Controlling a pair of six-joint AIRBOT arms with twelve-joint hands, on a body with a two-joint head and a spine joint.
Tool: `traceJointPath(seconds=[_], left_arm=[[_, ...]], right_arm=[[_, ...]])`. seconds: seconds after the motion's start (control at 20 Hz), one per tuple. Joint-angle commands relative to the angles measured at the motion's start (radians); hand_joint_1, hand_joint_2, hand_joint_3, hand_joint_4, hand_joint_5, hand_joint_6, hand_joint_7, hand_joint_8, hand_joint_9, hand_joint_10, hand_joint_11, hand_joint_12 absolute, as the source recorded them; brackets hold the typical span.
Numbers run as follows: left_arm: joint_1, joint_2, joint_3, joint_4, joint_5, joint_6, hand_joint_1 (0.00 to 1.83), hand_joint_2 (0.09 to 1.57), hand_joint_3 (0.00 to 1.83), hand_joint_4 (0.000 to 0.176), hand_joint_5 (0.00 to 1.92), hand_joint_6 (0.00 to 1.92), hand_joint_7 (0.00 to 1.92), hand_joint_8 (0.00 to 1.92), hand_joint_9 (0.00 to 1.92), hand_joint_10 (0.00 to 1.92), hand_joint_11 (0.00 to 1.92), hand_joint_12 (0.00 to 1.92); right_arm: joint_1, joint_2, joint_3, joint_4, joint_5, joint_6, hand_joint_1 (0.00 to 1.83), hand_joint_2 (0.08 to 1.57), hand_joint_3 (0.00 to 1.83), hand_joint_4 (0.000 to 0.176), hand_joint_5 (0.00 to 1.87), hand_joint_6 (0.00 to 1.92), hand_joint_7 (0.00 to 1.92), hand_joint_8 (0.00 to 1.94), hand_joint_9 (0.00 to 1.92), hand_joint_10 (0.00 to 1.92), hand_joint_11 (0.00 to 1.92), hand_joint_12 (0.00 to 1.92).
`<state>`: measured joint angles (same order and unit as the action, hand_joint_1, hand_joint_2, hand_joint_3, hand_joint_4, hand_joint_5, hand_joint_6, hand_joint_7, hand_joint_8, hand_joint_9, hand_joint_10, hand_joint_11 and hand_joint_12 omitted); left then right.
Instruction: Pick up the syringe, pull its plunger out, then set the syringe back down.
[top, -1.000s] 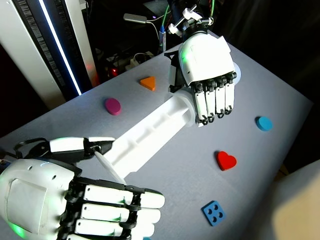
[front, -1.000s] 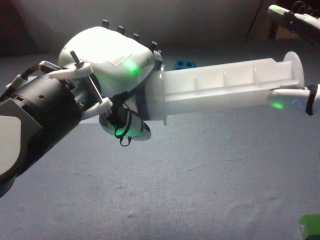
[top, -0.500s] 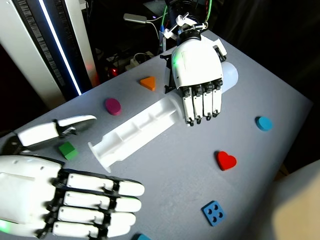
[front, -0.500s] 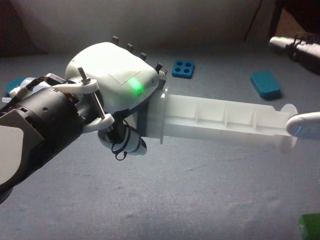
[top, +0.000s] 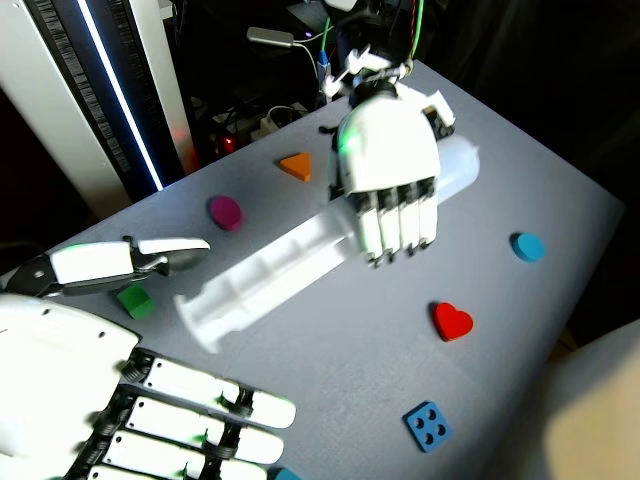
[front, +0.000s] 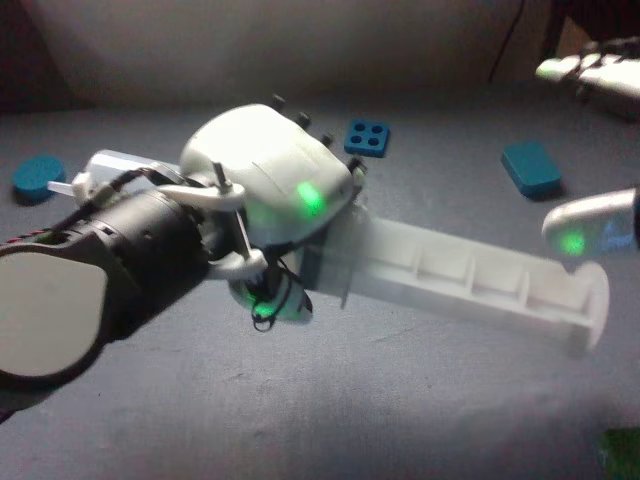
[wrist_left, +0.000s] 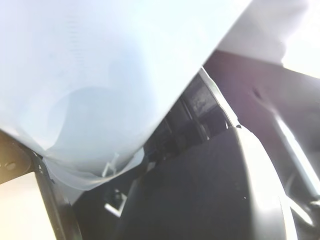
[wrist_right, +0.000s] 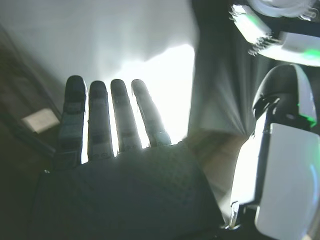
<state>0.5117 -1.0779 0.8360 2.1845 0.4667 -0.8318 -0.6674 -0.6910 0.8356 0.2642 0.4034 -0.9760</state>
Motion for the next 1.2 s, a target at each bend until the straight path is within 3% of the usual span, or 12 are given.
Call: traceJointPath(seconds=[0.0,0.2,0.25,0.3,0.35,0.45,0.5,0.65,0.8,0.85,0.9,1.15], left_arm=[[0.000,-0.006,0.010,0.063,0.066,0.004,1.36,1.18,0.00,0.000,0.81,1.19,0.87,1.15,0.76,1.44,0.71,1.35],[0.031,-0.040,0.051,0.067,0.068,0.004,1.36,1.19,0.00,0.000,0.75,1.21,0.88,1.16,0.75,1.47,0.70,1.35],[0.039,-0.049,0.067,0.067,0.068,0.004,1.46,1.18,0.00,0.000,0.73,1.19,0.85,1.17,0.73,1.41,0.74,1.58],[0.045,-0.057,0.081,0.067,0.069,0.004,1.48,1.18,0.00,0.000,0.73,1.18,0.84,1.18,0.73,1.39,0.74,1.62],[0.046,-0.062,0.091,0.067,0.072,0.004,1.38,1.17,0.00,0.000,0.79,1.16,0.87,1.14,0.77,1.42,0.72,1.41],[0.046,-0.072,0.115,0.067,0.072,0.004,1.36,1.18,0.00,0.000,0.77,1.17,0.89,1.14,0.78,1.44,0.73,1.32],[0.048,-0.078,0.128,0.067,0.072,0.004,1.46,1.16,0.00,0.000,0.76,1.12,0.89,1.12,0.75,1.38,0.78,1.54],[0.059,-0.096,0.163,0.041,0.072,0.004,1.49,1.16,0.00,0.000,0.75,1.10,0.90,1.09,0.74,1.38,0.77,1.61],[0.078,-0.112,0.182,0.021,0.072,0.004,1.48,1.17,0.00,0.000,0.73,1.15,0.87,1.13,0.73,1.39,0.78,1.60],[0.084,-0.115,0.183,0.016,0.072,0.004,1.38,1.17,0.00,0.000,0.80,1.17,0.89,1.12,0.76,1.43,0.71,1.40],[0.089,-0.119,0.183,0.015,0.072,0.004,1.36,1.17,0.00,0.000,0.83,1.15,0.90,1.10,0.76,1.44,0.70,1.33],[0.128,-0.148,0.188,0.015,0.121,0.004,1.36,1.17,0.00,0.000,0.81,1.11,0.92,1.09,0.77,1.47,0.75,1.30]], right_arm=[[0.024,-0.004,-0.014,-0.001,0.082,-0.015,0.21,0.84,0.00,0.000,0.00,0.00,0.00,0.00,0.00,0.00,0.00,0.28],[0.041,-0.013,-0.028,0.031,0.066,-0.030,0.29,0.84,0.00,0.000,0.00,0.00,0.00,0.00,0.00,0.00,0.00,0.30],[0.043,-0.013,-0.032,0.060,0.070,-0.050,0.29,0.84,0.00,0.000,0.00,0.00,0.00,0.00,0.00,0.00,0.00,0.30],[0.049,-0.013,-0.035,0.093,0.062,-0.090,0.28,0.84,0.00,0.000,0.00,0.00,0.00,0.00,0.00,0.00,0.00,0.32],[0.057,-0.016,-0.036,0.130,0.046,-0.156,0.25,0.84,0.00,0.000,0.00,0.00,0.00,0.00,0.01,0.00,0.00,0.33],[0.057,-0.032,-0.036,0.155,0.048,-0.221,0.24,0.84,0.00,0.000,0.00,0.00,0.00,0.00,0.01,0.00,0.00,0.33],[0.050,-0.040,-0.036,0.155,0.065,-0.234,0.25,0.84,0.00,0.000,0.00,0.00,0.01,0.00,0.01,0.00,0.00,0.33],[0.039,-0.059,-0.036,0.155,0.108,-0.269,0.26,0.84,0.00,0.000,0.00,0.00,0.01,0.00,0.01,0.00,0.00,0.29],[0.035,-0.061,-0.035,0.155,0.109,-0.269,0.26,0.84,0.00,0.000,0.00,0.00,0.01,0.00,0.01,0.00,0.00,0.26],[0.033,-0.061,-0.035,0.155,0.111,-0.269,0.26,0.84,0.00,0.000,0.00,0.00,0.01,0.00,0.01,0.00,0.00,0.26],[0.032,-0.061,-0.035,0.155,0.113,-0.269,0.28,0.83,0.00,0.000,0.00,0.00,0.01,0.00,0.01,0.00,0.00,0.26],[0.029,-0.064,-0.034,0.155,0.121,-0.269,0.27,0.84,0.00,0.000,0.00,0.00,0.02,0.00,0.02,0.00,0.00,0.29]])
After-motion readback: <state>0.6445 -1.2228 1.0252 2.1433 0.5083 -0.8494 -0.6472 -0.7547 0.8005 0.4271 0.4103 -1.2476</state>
